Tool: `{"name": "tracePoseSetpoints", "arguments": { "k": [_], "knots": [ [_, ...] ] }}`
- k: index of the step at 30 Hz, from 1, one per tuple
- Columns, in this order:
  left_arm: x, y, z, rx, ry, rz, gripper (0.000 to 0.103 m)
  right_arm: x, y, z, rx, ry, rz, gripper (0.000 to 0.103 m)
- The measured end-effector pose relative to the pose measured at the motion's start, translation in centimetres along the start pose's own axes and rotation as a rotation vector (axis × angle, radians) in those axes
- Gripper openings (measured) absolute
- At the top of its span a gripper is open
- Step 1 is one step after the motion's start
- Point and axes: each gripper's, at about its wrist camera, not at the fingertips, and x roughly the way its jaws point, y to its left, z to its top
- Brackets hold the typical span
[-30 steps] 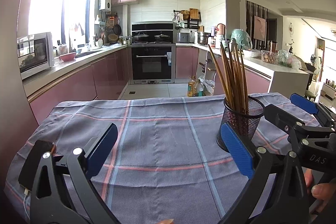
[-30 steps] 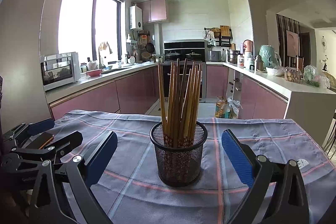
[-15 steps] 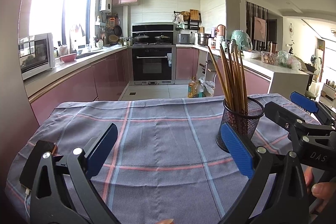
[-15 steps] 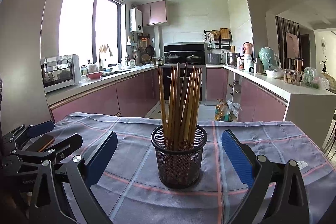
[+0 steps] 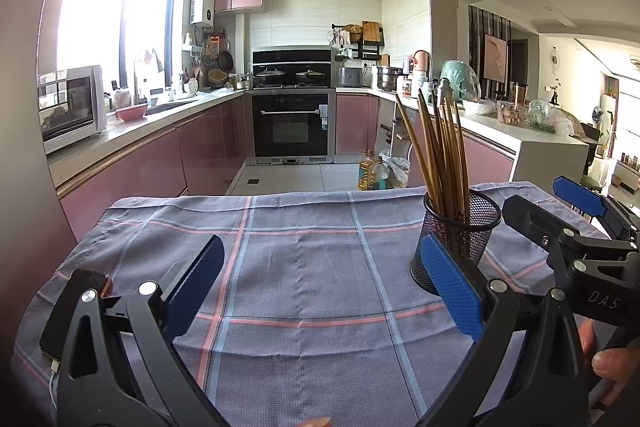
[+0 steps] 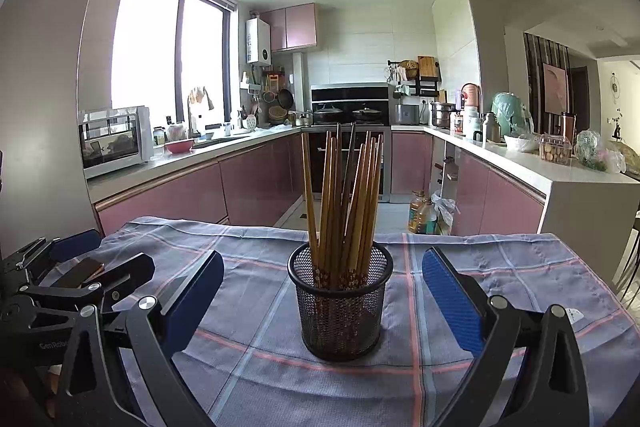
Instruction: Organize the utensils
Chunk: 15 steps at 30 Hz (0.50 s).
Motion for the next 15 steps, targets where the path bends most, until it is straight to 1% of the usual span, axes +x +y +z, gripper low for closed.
{"name": "tracePoseSetpoints", "arguments": {
  "k": [15],
  "knots": [
    [-0.06, -0.07, 0.04, -0.001, -0.003, 0.000, 0.097, -0.28, 0.18, 0.26, -0.001, -0.011, -0.003, 0.096]
  ]
}}
